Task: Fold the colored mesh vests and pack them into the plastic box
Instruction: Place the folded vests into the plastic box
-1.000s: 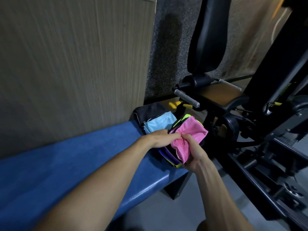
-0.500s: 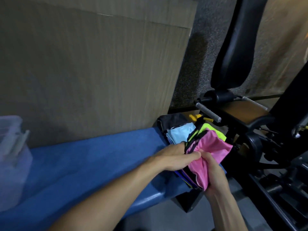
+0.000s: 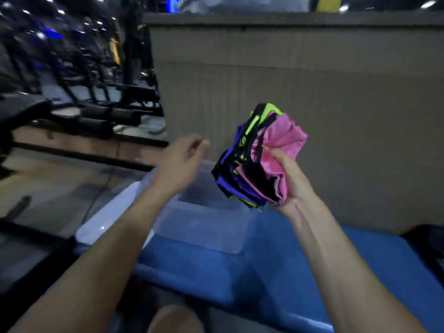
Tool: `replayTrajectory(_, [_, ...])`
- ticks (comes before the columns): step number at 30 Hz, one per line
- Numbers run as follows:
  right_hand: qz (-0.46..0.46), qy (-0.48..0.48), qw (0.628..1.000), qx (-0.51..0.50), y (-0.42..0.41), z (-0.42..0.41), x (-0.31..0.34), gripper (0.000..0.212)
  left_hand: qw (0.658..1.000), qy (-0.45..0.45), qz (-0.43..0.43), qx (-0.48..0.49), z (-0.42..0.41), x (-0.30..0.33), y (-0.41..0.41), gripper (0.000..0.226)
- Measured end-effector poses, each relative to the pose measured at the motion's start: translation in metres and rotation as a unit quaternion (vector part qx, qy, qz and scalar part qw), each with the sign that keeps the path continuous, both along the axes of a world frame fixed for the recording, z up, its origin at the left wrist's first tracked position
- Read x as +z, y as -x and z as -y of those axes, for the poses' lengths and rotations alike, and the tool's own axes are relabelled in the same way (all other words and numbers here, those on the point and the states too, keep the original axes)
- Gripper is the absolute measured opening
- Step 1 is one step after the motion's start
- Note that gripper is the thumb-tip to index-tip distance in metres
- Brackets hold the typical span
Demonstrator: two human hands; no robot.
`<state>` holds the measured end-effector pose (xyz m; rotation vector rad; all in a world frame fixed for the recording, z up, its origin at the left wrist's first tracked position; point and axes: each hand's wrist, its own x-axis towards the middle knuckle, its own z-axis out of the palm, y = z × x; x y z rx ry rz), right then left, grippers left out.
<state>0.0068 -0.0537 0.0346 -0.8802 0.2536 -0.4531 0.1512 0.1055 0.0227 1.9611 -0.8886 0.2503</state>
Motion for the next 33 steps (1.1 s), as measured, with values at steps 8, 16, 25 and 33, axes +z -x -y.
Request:
replayTrajectory(8, [-0.171,0.128,0.965,0.151,-0.154,-0.038,-0.041,0.009,0.975,-0.168,-0.091,0.111,-0.088,-0.085,-0.106,0.033])
replayTrajectory(16, [-0.320,0.226,0.900,0.191,-0.189,-0.030,-0.116,0.015,0.988,-0.126,-0.068,0.057,-0.082,-0.103,-0.080,0.035])
replayTrajectory(25, [-0.385,0.269,0.849,0.242,-0.189,-0.029,-0.145,0.027,0.986,-0.145,-0.064,0.049,-0.087,-0.094,-0.079,0.041])
replayTrajectory(33, [-0.496,0.420,0.726,0.224,-0.189,-0.036,-0.120,0.104,0.960,-0.248,0.116,0.064,-0.064,-0.070,-0.094,0.029])
